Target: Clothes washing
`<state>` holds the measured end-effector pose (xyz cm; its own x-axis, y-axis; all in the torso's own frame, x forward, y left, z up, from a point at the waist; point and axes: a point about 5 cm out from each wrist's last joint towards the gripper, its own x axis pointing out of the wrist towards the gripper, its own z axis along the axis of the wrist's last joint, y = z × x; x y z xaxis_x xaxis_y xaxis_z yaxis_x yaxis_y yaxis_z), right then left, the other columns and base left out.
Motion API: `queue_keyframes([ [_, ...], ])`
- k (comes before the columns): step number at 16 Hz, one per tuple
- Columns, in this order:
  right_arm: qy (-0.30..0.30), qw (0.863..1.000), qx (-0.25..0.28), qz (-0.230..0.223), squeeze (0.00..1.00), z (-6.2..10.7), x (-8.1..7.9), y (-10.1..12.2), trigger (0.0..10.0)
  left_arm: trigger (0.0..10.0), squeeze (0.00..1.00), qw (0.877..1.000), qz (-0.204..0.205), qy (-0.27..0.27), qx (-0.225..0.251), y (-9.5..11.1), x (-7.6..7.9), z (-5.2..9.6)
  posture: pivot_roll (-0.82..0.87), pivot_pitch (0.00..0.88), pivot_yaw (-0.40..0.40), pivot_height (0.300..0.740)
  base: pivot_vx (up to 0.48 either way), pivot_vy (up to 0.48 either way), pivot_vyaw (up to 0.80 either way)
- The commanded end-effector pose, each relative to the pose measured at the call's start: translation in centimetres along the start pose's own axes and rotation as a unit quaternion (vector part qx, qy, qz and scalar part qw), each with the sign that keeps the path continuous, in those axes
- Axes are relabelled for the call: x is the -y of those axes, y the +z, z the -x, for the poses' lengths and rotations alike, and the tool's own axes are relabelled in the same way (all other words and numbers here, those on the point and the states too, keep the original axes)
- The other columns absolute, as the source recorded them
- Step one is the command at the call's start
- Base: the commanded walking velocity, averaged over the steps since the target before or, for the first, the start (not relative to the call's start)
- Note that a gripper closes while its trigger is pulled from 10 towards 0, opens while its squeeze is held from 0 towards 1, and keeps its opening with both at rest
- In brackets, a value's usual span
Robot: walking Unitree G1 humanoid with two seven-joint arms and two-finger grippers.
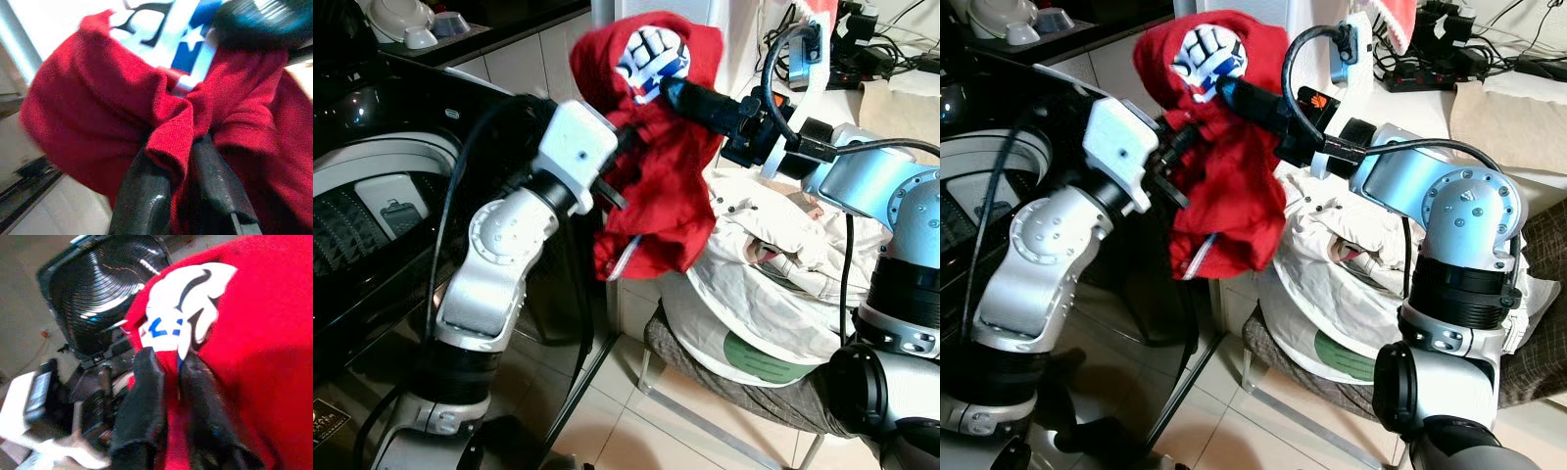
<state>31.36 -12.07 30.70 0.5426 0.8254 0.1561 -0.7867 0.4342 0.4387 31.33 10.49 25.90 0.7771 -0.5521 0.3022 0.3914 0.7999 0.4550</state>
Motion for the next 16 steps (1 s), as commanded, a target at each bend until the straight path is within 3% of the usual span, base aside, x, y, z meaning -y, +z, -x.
queue_keyframes([
  [1, 0.025, 0.999, 0.030, 0.022, 1.00, 0.5, -0.9, 1.1, 10.0, 0.0, 0.00, 0.998, -0.011, 0.053, -0.016, -0.3, -2.4, 0.2, -0.03, 0.000, 0.014, 0.740, 0.000, 0.000, 0.00],
  [3, 0.025, 0.998, 0.042, 0.041, 1.00, 0.6, -1.1, 1.4, 10.0, 0.0, 0.00, 0.996, -0.025, 0.083, -0.023, -0.3, -4.2, 0.1, -0.03, 0.000, 0.016, 0.740, 0.000, 0.000, 0.00],
  [4, 0.019, 0.997, 0.049, 0.051, 0.03, 0.6, -1.1, 1.5, 10.0, 0.0, 0.00, 0.992, -0.044, 0.118, -0.032, -0.3, -6.0, 0.2, -0.03, 0.000, 0.018, 0.740, 0.000, 0.000, 0.00],
  [7, 0.025, 0.996, 0.057, 0.058, 0.00, 0.6, -1.4, 1.4, 10.0, 0.0, 0.00, 0.980, -0.075, 0.177, -0.058, -0.5, -9.6, 0.6, -0.03, 0.000, 0.023, 0.740, 0.000, 0.000, 0.00],
  [8, 0.026, 0.996, 0.057, 0.061, 0.00, 0.6, -1.4, 1.3, 10.0, 0.0, 0.00, 0.970, -0.093, 0.210, -0.073, -0.7, -11.1, 0.9, -0.03, 0.000, 0.021, 0.740, 0.000, 0.000, 0.00],
  [9, 0.027, 0.996, 0.057, 0.062, 0.00, 0.7, -1.4, 1.3, 10.0, 0.0, 0.00, 0.966, -0.101, 0.224, -0.081, -0.9, -11.8, 1.0, -0.03, 0.000, 0.021, 0.740, 0.000, 0.000, 0.00],
  [10, 0.024, 0.996, 0.057, 0.065, 0.00, 0.7, -1.4, 1.1, 10.0, 0.0, 0.00, 0.931, -0.175, 0.300, -0.110, -0.6, -15.2, 1.9, -0.03, 0.000, 0.022, 0.740, 0.000, 0.000, 0.00],
  [12, 0.018, 0.996, 0.054, 0.063, 0.00, 0.6, -1.3, 0.8, 10.0, 0.0, 0.00, 0.877, -0.269, 0.380, -0.115, 1.5, -19.0, 3.2, -0.03, 0.000, 0.024, 0.740, 0.000, 0.000, 0.00],
  [14, 0.007, 0.997, 0.043, 0.064, 0.00, 0.6, -1.1, 0.3, 10.0, 0.0, 0.00, 0.844, -0.317, 0.413, -0.127, 2.2, -21.0, 4.0, -0.03, 0.000, 0.023, 0.740, 0.000, 0.000, 0.00],
  [16, -0.006, 0.998, 0.020, 0.059, 0.00, 0.3, -0.8, -1.2, 10.0, 0.0, 0.00, 0.828, -0.314, 0.434, -0.168, 0.7, -22.1, 4.9, -0.03, 0.000, 0.024, 0.740, 0.000, 0.000, 0.00],
])
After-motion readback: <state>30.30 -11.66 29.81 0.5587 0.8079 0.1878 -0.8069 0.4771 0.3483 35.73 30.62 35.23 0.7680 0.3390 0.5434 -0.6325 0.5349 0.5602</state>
